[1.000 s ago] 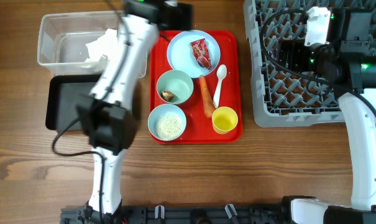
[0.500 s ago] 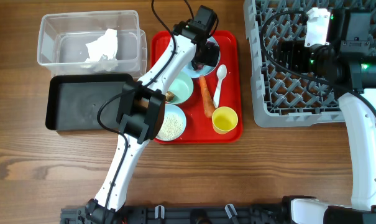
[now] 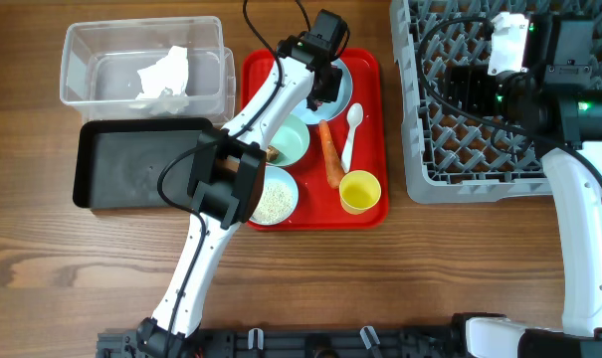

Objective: Sort waste into correct bins and load items into the dishwasher rack
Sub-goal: 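Reach the left gripper back to the plate and grasp the red wrapper, then drop the red wrapper into the clear bin with the left gripper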

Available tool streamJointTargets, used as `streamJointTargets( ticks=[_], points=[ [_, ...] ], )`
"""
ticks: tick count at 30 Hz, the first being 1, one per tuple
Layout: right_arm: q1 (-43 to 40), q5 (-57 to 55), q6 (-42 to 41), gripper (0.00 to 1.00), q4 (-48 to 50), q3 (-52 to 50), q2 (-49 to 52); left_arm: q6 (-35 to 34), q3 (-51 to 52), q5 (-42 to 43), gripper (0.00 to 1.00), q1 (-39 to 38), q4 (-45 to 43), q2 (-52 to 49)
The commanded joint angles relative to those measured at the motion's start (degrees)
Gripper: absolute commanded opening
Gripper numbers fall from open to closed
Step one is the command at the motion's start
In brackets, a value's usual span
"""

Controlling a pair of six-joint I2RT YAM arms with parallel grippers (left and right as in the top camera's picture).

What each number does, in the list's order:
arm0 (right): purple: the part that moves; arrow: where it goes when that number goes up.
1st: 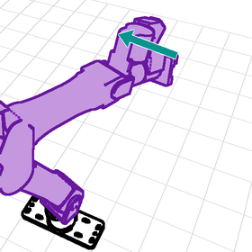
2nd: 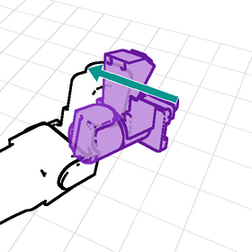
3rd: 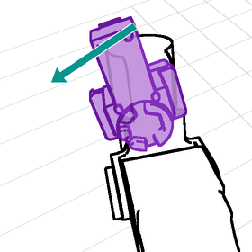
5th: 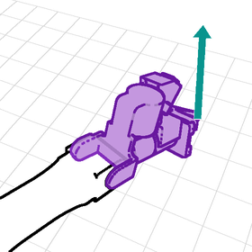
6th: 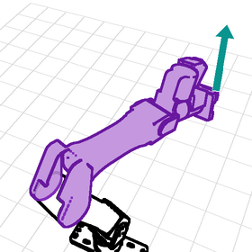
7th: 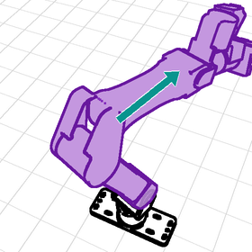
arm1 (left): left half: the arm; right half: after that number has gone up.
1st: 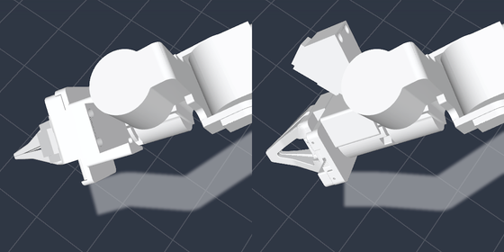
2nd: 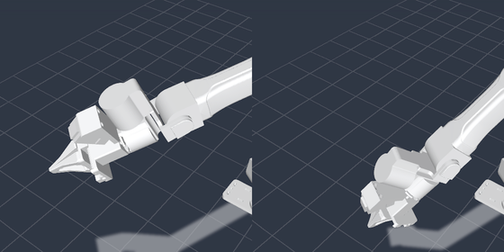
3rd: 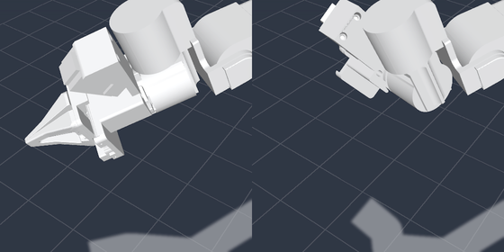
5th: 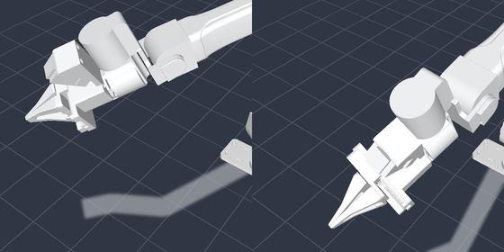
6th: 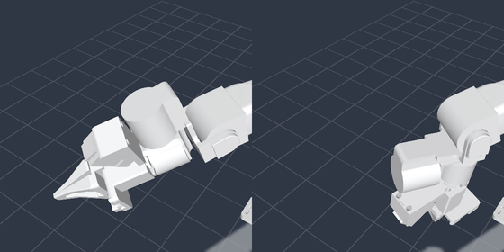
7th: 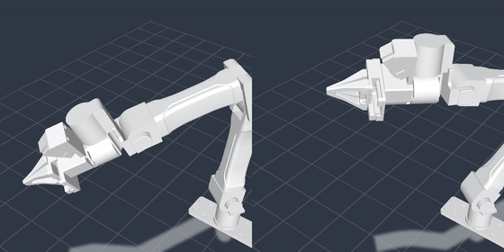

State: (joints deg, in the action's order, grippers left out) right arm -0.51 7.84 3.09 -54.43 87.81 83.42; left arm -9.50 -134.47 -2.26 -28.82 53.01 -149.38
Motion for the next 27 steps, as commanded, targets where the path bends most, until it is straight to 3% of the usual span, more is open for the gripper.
streamJointTargets(
  ticks=[1,11,16,21,25,27],
  points=[
    [0.2,-0.5,-0.5,0.95,-0.1,1.3,0.6,0.2,-0.4,-0.4,0.04,0.1,-0.1,-1.2],
    [0.2,-0.5,-0.5,0.95,-1.0,1.3,0.6,0.2,-0.4,-0.6,0.04,0.5,4.0,7.1],
    [0.2,-0.5,-0.7,0.95,-0.5,1.3,0.6,0.1,-0.4,-9.6,0.04,2.7,7.9,17.8],
    [0.2,0.1,-0.7,0.95,-0.2,1.3,0.6,0.1,-0.4,-18.9,0.04,7.8,10.4,20.9],
    [0.2,0.1,-1.8,0.95,-0.2,1.3,0.6,-3.8,-0.4,-18.9,0.04,14.6,15.0,19.3],
    [0.2,0.1,-1.8,0.95,-0.2,1.3,0.6,-4.7,-0.4,-14.5,0.04,17.4,16.9,18.4]
  ],
)
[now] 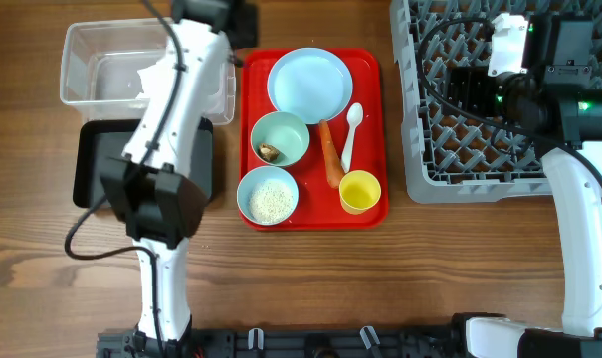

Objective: Sort waste into correct bins and load items into the dishwasher rack
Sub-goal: 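Drop the red wrapper into the clear bin with the left gripper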

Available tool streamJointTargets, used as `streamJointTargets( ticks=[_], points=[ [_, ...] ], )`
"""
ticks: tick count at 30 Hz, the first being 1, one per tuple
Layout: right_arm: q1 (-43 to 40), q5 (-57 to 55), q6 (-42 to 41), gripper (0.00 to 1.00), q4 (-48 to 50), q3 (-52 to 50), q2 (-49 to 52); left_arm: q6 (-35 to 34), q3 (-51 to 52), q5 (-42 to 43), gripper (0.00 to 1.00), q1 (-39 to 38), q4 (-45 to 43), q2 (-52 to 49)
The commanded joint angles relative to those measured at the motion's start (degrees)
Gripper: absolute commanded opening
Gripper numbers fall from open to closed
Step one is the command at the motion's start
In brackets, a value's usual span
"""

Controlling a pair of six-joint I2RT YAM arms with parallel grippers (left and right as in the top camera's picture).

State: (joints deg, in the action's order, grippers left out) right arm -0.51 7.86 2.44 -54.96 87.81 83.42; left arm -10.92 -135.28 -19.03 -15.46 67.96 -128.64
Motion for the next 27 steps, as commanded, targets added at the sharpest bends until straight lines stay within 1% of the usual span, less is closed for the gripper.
streamJointTargets(
  ticks=[1,4,5,6,7,8,9,10,17,19,21,22,27],
  points=[
    [0.2,0.1,-1.2,0.95,0.3,1.3,0.6,-3.3,0.4,4.6,0.04,5.2,2.6,-2.6],
    [0.2,1.2,-1.2,0.96,0.4,1.3,0.6,-3.3,0.4,7.7,0.05,8.2,3.3,-4.4],
    [0.2,1.2,-1.2,0.95,0.4,1.3,0.6,-3.3,0.4,7.7,0.23,8.7,3.3,-4.8],
    [0.2,1.2,-1.2,0.95,0.3,1.3,0.6,-3.3,0.4,7.7,0.45,9.2,3.3,-5.2],
    [0.2,1.2,-1.2,0.95,0.2,1.3,0.6,-3.3,0.4,7.7,0.8,9.4,3.5,-5.4],
    [0.2,1.2,-1.1,0.95,0.0,1.3,0.6,-3.2,0.4,7.7,0.91,9.6,3.5,-5.5],
    [0.2,1.2,-1.2,0.95,-0.2,1.3,0.6,-3.1,0.4,7.7,0.97,9.6,3.4,-5.5],
    [0.2,1.2,-1.2,0.95,-0.2,1.3,0.6,-3.0,0.4,7.6,1.0,9.6,3.3,-5.5],
    [0.2,1.2,-1.1,0.96,-0.2,1.3,0.6,-2.7,0.4,8.5,1.0,9.5,3.2,-5.3],
    [0.2,1.2,-1.1,0.96,-0.1,1.3,0.6,6.4,0.4,19.0,1.0,8.5,3.5,-4.6],
    [0.2,1.2,-1.1,0.96,0.3,1.3,0.6,12.6,0.4,26.1,1.0,6.9,4.4,-3.7],
    [0.2,1.2,-1.1,0.96,0.5,1.3,0.6,14.0,0.4,27.0,1.0,5.6,5.0,-3.2],
    [0.2,1.2,-1.1,0.96,0.4,1.3,0.6,13.5,0.4,27.3,1.0,-1.6,9.9,-2.7]
  ],
)
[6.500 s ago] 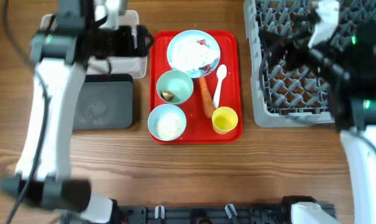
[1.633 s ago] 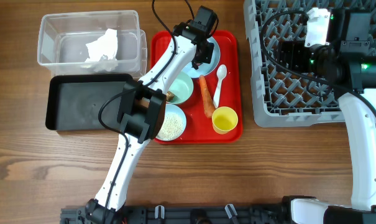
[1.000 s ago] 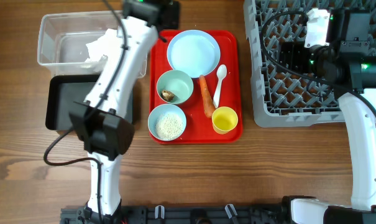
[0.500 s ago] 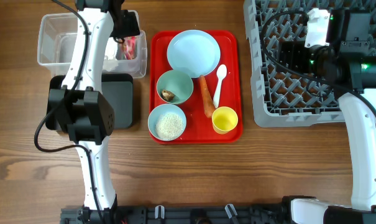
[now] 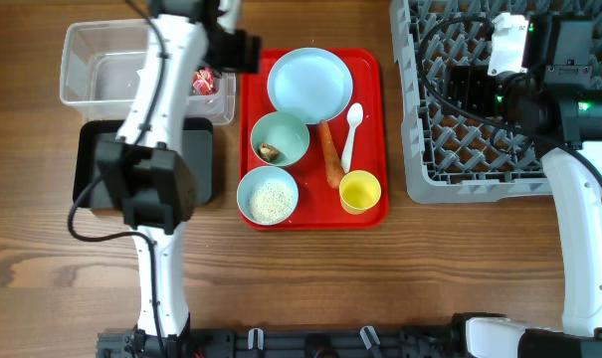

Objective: Sort waste into correct bins and load items into the dishwasher rack
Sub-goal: 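Drop the red wrapper into the clear bin with the left gripper, then grasp the rim of the green bowl with the left gripper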

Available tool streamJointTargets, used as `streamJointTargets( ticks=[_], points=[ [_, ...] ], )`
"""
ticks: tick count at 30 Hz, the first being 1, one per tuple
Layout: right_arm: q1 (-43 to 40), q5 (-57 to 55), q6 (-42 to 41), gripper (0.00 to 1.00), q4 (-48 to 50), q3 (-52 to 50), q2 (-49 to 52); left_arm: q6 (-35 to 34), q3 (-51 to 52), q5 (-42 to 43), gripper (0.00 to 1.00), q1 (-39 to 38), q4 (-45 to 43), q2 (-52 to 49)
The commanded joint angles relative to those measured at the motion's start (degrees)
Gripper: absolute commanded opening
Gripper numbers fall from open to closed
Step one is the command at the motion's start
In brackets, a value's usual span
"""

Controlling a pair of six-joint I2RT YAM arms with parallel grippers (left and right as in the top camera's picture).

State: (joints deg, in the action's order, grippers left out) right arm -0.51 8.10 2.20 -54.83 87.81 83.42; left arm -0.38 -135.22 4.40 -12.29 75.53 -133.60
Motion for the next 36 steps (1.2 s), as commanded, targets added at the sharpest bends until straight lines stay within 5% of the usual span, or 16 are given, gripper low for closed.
streamJointTargets(
  ticks=[1,13,27,32,36],
  points=[
    [0.2,0.9,-0.9,0.96,0.3,1.3,0.6,3.0,0.3,3.7,1.0,-6.4,3.5,2.3],
    [0.2,1.1,-1.3,0.96,0.1,1.3,0.6,-17.5,3.7,-2.6,1.0,-15.0,10.4,2.2],
    [0.2,1.2,-1.3,0.96,-0.3,1.3,0.7,-17.9,18.6,-4.0,0.87,-18.0,-2.3,2.2],
    [0.2,1.2,-1.4,0.96,-0.5,1.3,0.7,-17.9,21.6,-4.0,0.79,-18.2,-5.6,2.2],
    [0.2,1.1,-1.3,0.96,-0.5,1.3,0.7,-18.1,23.8,-4.0,0.56,-18.2,-8.5,2.2]
  ],
)
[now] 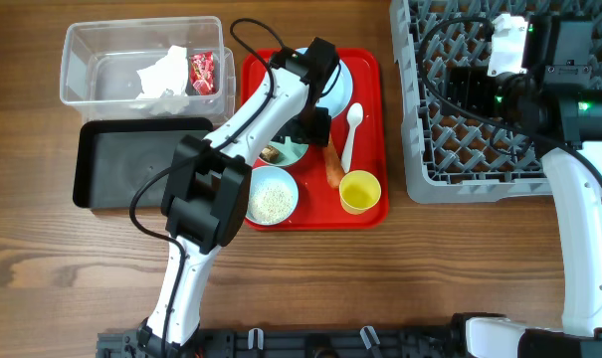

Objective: Sort waste into correct bins and load items into the dishwasher rack
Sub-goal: 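Grasp the rim of the green bowl with the left gripper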

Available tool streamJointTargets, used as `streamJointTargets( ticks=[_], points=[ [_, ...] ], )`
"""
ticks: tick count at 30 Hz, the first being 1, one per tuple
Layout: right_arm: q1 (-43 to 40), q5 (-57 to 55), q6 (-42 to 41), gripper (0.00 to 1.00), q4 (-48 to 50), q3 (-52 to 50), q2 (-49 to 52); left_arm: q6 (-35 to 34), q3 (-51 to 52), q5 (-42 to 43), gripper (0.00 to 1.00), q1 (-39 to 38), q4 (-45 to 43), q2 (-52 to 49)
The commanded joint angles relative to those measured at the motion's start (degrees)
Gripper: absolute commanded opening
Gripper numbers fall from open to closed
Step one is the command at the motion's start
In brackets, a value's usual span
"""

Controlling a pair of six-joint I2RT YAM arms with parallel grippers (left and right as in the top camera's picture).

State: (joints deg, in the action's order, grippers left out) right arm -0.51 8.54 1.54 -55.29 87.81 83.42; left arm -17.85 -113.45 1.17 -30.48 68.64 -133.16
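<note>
My left gripper (317, 127) hangs over the red tray (365, 214), between the green bowl (289, 139) holding a food scrap and the top end of the carrot (331, 159); its fingers look open with nothing in them. The tray also carries a light blue plate (342, 85), a white spoon (350, 124), a yellow cup (360, 191) and a bowl of rice (272, 196). A red wrapper (201, 72) lies beside crumpled white paper (163, 72) in the clear bin (92, 60). My right gripper (467, 85) sits over the dishwasher rack (460, 169), its fingers lost against the dark grid.
A black bin (131, 164) stands in front of the clear bin, left of the tray. The left arm's links stretch from the table's front edge across the tray's left side. The right arm runs down the far right.
My left gripper has moved from the clear bin's right rim to above the tray by the green bowl and carrot. The red wrapper stays in the clear bin. The right arm is unchanged.
First my left gripper was down on the blue plate. Then it was over the back of the clear bin. After that the red wrapper lay in the bin with the gripper beside it. Now the gripper is back over the tray.
</note>
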Motion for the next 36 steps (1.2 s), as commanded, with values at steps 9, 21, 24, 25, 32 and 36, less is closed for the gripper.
streamJointTargets(
  ticks=[9,21,24,25,32,36],
  points=[
    [0.2,0.7,-0.7,0.96,-0.1,1.3,0.7,-0.7,3.1,-0.8,0.17,0.0,-5.0,1.7],
    [0.2,0.7,-0.7,0.96,0.1,1.3,1.6,-0.7,2.2,-0.6,0.04,0.0,-3.7,2.6],
    [0.2,1.5,-0.8,0.96,0.2,1.3,2.1,-0.7,1.0,-0.6,0.04,0.0,-2.2,4.7],
    [0.2,2.5,-1.2,0.96,0.2,1.3,2.1,-0.7,0.6,-0.6,0.04,0.0,-2.0,5.9],
    [0.2,2.7,-1.7,0.96,0.3,1.3,2.1,-0.7,0.1,0.9,0.04,2.3,0.0,16.6],
    [0.2,2.7,-1.7,0.96,0.3,1.3,2.1,-0.9,0.1,7.3,0.04,7.3,5.2,20.8]
  ],
)
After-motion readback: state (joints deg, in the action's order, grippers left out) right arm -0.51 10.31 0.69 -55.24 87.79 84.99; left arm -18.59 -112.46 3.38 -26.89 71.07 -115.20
